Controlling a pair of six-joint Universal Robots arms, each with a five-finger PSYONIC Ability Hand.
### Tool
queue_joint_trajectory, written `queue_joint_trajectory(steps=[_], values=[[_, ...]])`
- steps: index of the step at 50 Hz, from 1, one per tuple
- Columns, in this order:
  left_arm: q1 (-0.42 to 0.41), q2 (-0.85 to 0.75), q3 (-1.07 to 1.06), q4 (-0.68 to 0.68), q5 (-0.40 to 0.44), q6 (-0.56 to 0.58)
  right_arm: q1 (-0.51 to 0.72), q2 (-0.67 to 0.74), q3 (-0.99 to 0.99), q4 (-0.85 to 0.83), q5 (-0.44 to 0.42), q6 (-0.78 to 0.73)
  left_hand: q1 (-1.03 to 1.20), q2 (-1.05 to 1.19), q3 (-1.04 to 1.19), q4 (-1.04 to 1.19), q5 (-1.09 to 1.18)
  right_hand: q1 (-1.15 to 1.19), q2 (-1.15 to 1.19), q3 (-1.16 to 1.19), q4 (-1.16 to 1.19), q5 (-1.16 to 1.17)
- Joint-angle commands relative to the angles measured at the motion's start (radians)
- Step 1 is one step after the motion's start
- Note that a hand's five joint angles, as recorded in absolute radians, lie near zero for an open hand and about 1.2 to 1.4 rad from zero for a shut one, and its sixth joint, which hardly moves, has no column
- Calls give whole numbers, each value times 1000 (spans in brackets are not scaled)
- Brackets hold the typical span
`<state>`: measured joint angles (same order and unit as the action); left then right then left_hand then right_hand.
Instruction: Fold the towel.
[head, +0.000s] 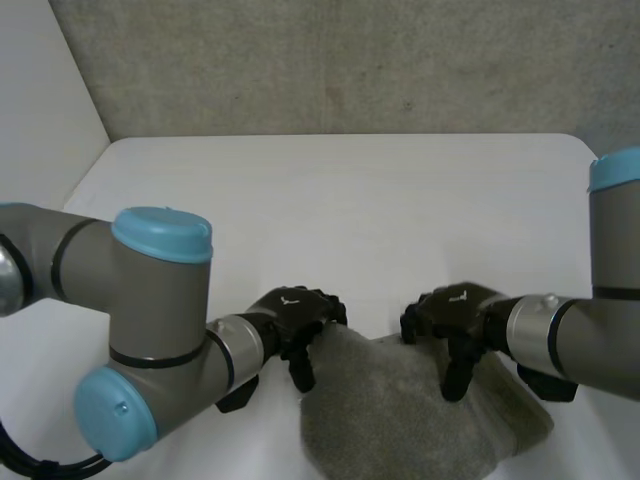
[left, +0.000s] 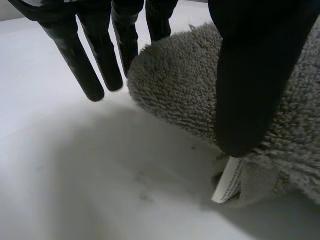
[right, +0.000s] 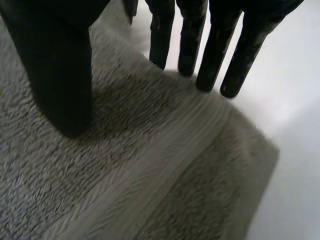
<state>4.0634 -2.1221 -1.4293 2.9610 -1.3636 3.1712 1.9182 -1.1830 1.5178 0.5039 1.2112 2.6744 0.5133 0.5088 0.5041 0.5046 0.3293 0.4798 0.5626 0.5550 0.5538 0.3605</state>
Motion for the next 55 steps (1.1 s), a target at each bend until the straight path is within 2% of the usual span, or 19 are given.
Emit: queue_joint_trajectory(steps=[1, 2, 3, 8, 12, 14, 15, 19, 23, 33, 38, 39, 41, 42, 43, 44, 45, 50, 55], values=[[-11, 1, 15, 52, 0, -20, 5, 40, 7, -65, 2, -8, 587, 591, 596, 596, 596, 768, 685, 693, 694, 713], [-14, 5, 21, 62, -2, -36, 7, 39, -1, -88, 2, -8, 764, 769, 773, 773, 774, 915, 832, 840, 841, 860], [-17, 8, 30, 70, -2, -48, 8, 34, -16, -112, 1, -8, 882, 886, 891, 891, 891, 916, 834, 841, 842, 861], [-15, 28, 99, 84, -6, -54, 15, 23, -129, -194, 13, 2, 883, 887, 892, 892, 892, 916, 834, 841, 842, 861], [-3, 45, 196, 113, -61, -46, 16, 2, -223, -286, 14, 10, 883, 887, 892, 892, 892, 916, 834, 841, 842, 861], [6, 80, 312, 162, -162, -27, 24, -38, -278, -477, 27, 12, 883, 887, 892, 892, 892, 916, 834, 841, 842, 861], [6, 80, 313, 162, -163, -26, 24, -38, -278, -478, 27, 12, 883, 887, 892, 892, 892, 916, 834, 841, 842, 861], [42, 174, 402, 230, -270, 45, 100, -127, -225, -879, 77, 15, 883, 887, 892, 892, 892, 916, 834, 841, 842, 861], [31, 204, 356, 239, -278, 75, 139, -130, -186, -938, 73, 13, 883, 887, 892, 892, 892, 916, 834, 841, 842, 861], [-46, 240, 1, 305, -276, 95, 146, -92, -87, -757, 71, 1, 883, 887, 892, 892, 892, 916, 834, 841, 842, 861], [-92, 218, -152, 348, -276, 113, 140, -11, -19, -511, 74, -16, 883, 887, 892, 892, 892, 916, 834, 841, 842, 861], [-101, 200, -193, 358, -272, 115, 140, -10, -19, -510, 74, -16, 811, 815, 820, 819, 820, 916, 834, 841, 842, 861], [-118, 185, -214, 362, -269, 115, 136, 11, 4, -405, 82, -51, 675, 679, 684, 684, 684, 667, 584, 591, 593, 611], [-138, 174, -226, 362, -269, 115, 136, 11, 4, -404, 82, -51, 460, 464, 469, 469, 469, 665, 582, 590, 591, 610], [-138, 174, -226, 362, -269, 115, 119, 11, 10, -362, 87, -74, 458, 462, 467, 466, 467, 496, 414, 421, 422, 441], [-152, 171, -233, 362, -269, 115, 95, 5, 18, -332, 96, -93, 216, 221, 226, 225, 226, 332, 249, 257, 258, 277], [-161, 171, -238, 362, -270, 115, 94, 5, 18, -332, 96, -93, 112, 117, 122, 121, 122, 330, 248, 255, 256, 275], [-162, 192, -241, 359, -270, 115, 36, -7, 27, -311, 99, -91, 26, 31, 36, 35, 36, 187, 104, 111, 112, 131], [-156, 241, -238, 356, -270, 115, 31, -116, 36, -320, 103, -88, -27, -22, -17, -18, -17, 55, -28, -21, -19, -1]])
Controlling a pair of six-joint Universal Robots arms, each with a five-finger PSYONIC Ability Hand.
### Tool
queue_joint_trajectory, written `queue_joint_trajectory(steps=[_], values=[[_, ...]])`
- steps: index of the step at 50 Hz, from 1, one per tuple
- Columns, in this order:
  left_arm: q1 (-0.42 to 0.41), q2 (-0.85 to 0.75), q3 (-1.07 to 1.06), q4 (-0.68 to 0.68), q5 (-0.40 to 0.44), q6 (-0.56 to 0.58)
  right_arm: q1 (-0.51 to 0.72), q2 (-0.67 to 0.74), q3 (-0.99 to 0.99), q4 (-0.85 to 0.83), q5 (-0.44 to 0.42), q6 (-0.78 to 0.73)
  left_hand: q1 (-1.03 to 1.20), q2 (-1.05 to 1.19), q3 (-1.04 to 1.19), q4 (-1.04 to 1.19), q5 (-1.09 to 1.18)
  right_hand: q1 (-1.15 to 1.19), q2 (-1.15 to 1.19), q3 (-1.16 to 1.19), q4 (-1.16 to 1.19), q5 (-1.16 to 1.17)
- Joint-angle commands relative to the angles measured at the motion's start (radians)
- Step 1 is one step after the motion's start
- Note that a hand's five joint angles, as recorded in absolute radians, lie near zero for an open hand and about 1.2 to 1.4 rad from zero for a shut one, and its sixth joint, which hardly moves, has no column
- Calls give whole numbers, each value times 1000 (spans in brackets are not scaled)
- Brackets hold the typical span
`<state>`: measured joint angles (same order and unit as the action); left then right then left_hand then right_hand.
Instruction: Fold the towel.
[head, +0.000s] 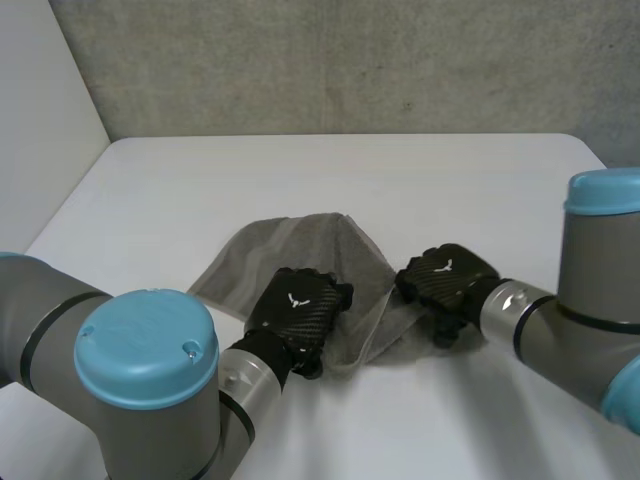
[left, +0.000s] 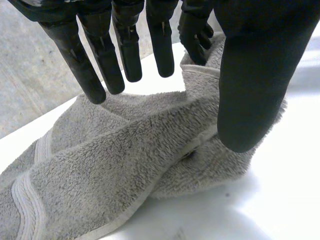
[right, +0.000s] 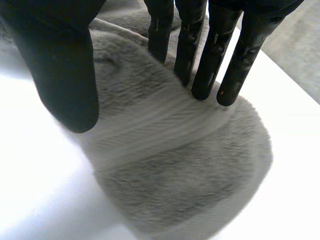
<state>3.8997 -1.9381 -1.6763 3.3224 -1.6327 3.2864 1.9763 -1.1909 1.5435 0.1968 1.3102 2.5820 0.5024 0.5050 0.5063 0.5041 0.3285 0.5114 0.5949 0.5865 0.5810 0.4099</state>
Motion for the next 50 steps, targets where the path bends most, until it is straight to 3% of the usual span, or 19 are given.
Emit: queue_joint_trajectory(steps=[1, 12, 20, 42, 45, 47, 48, 49, 50], values=[[15, 74, 4, -6, -3, -1, -27, -108, 10, -13, 4, 4, -48, -50, -52, -49, -48, 23, -61, -52, -47, -50], [154, 110, -83, -6, 1, -8, -59, -162, -5, -23, 6, 15, -124, -127, -128, -126, -125, -109, -193, -184, -179, -182], [202, 110, -120, -7, 4, -10, -53, -131, -85, 46, 0, 66, -122, -124, -125, -123, -122, -133, -216, -208, -202, -206], [210, 149, -184, 0, 1, -10, -48, 322, -548, 320, -40, 87, -151, -153, -155, -152, -151, -18, -102, -94, -88, -91], [230, 149, -184, 2, 2, -10, -48, 358, -563, 346, -39, 86, -163, -165, -167, -164, -163, 84, 1, 9, 15, 11], [244, 149, -180, 8, 4, -10, -47, 353, -577, 352, -45, 89, -198, -200, -202, -199, -198, 653, 570, 578, 584, 580], [244, 149, -180, 8, 4, -10, -47, 353, -577, 352, -45, 89, -198, -201, -202, -200, -198, 657, 573, 582, 587, 584], [247, 148, -174, 12, 4, -10, -45, 337, -586, 348, -51, 92, -224, -227, -228, -226, -225, 883, 799, 807, 813, 810], [247, 142, -168, 20, 5, -8, -44, 306, -592, 340, -57, 102, -227, -230, -231, -229, -228, 885, 801, 810, 815, 812]])
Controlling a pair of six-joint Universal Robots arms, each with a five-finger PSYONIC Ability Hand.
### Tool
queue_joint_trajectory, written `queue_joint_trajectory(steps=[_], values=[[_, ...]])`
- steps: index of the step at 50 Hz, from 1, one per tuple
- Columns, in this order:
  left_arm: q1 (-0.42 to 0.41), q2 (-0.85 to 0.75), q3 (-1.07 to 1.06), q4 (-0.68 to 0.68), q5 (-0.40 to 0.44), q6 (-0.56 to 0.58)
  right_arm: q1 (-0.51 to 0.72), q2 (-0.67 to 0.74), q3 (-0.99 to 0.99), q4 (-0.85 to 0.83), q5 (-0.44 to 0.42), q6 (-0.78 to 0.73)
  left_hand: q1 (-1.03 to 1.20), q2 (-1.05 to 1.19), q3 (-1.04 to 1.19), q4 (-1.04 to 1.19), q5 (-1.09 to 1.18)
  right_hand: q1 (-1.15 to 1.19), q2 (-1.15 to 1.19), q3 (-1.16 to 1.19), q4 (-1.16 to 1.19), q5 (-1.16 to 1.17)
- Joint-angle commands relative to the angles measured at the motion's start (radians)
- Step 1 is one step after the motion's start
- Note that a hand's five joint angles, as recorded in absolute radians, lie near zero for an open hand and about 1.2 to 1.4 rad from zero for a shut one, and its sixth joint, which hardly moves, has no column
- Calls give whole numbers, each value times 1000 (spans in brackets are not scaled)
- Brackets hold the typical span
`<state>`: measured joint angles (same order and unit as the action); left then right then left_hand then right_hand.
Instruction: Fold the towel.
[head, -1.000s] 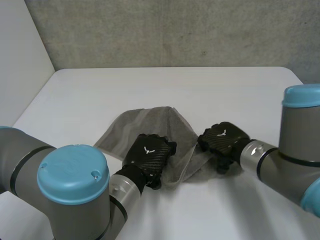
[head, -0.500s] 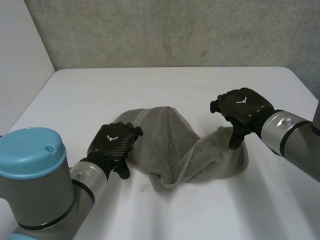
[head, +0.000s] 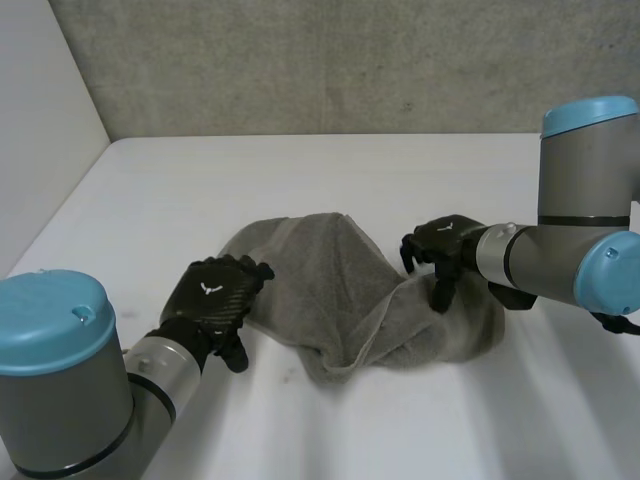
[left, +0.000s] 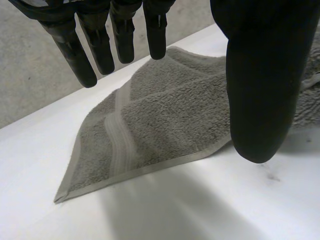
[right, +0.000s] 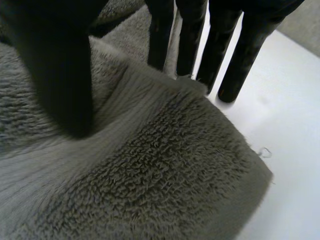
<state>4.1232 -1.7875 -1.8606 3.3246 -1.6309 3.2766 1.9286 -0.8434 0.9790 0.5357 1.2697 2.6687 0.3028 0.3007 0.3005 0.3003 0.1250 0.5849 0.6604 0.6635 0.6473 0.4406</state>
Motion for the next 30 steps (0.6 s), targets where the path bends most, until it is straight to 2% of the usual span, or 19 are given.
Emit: queue_joint_trajectory(steps=[1, 8, 10, 13, 15, 23, 30], values=[[23, -15, 26, 29, 3, 2, 4, -80, -29, -12, -27, 42, -28, -26, -25, -25, -24, 811, 736, 733, 749, 781], [14, -50, 63, 73, 25, 2, 0, -253, 4, -132, -75, 157, -22, -20, -19, -19, -18, 811, 736, 733, 749, 781], [14, -81, 86, 87, 71, -5, 1, -324, 29, -175, -73, 187, -22, -20, -19, -19, -18, 811, 736, 733, 749, 781], [12, -101, 100, 95, 97, -12, 1, -355, 40, -186, -70, 200, -22, -20, -19, -19, -18, 811, 736, 733, 749, 781], [11, -151, 135, 107, 129, -47, 3, -397, 59, -195, -67, 224, -22, -20, -19, -19, -18, 811, 736, 733, 749, 781], [9, -286, 247, 102, 140, -222, -2, -520, 139, -212, -67, 281, -10, -8, -8, -8, -7, 811, 736, 733, 749, 781], [-12, -349, 308, 96, 141, -255, -10, -614, 204, -272, -65, 306, 34, 36, 36, 36, 37, 811, 736, 733, 749, 781]])
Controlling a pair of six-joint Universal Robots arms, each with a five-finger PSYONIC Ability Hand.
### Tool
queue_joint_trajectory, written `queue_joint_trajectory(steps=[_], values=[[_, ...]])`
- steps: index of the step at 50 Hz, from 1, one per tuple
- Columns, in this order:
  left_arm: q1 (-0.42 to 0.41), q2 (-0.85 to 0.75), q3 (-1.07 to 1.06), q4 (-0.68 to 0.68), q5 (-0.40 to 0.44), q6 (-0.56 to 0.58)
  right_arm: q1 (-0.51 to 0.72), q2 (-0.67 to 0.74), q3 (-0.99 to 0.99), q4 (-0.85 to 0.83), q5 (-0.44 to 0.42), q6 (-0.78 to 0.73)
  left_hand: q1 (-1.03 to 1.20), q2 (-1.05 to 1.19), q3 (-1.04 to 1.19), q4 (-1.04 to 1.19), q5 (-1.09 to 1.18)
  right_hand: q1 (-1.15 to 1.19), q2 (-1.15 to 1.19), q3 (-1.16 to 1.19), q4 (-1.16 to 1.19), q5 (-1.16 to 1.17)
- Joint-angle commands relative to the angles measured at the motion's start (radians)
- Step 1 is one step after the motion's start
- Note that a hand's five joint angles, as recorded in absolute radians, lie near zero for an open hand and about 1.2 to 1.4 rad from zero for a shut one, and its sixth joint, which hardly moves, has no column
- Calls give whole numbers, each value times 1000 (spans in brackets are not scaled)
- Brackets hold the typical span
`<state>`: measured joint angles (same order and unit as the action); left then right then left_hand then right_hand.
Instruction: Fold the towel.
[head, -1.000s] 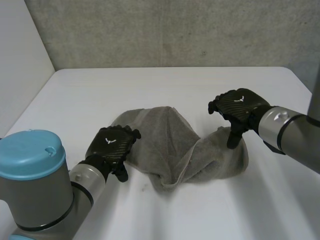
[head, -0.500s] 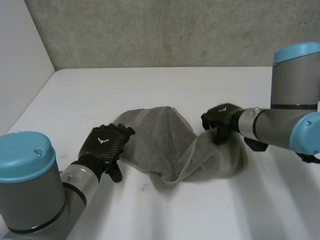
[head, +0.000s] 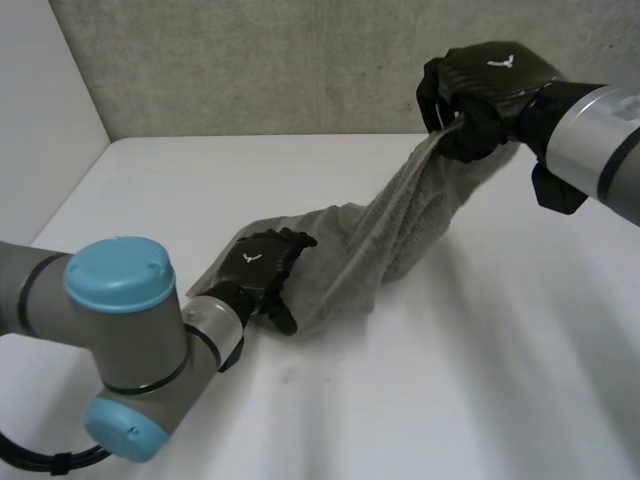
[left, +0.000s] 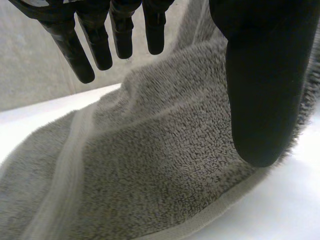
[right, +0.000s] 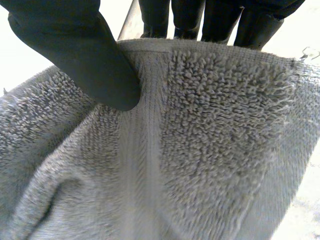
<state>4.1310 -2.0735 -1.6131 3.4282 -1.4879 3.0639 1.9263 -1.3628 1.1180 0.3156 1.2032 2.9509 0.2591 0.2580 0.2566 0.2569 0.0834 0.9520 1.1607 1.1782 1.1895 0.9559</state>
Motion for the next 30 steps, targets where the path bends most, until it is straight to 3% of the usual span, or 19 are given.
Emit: queue_joint_trajectory(steps=[1, 9, 24, 30], values=[[-34, -68, 68, -9, -2, -42, -9, -111, 75, -59, 1, 23, 81, 82, 83, 83, 82, 444, 236, 218, 207, 266], [-75, -37, 55, -23, -3, -51, -10, -121, 85, -85, 22, 16, 78, 79, 80, 80, 79, 444, 236, 218, 207, 266], [-66, 108, -91, -55, -14, -62, -6, -90, 111, -90, 21, 2, 92, 94, 95, 95, 94, 444, 236, 218, 207, 266], [-104, 92, -82, -64, -15, -184, 3, -90, 111, -108, 21, 8, 127, 129, 130, 130, 129, 444, 236, 218, 207, 266]])
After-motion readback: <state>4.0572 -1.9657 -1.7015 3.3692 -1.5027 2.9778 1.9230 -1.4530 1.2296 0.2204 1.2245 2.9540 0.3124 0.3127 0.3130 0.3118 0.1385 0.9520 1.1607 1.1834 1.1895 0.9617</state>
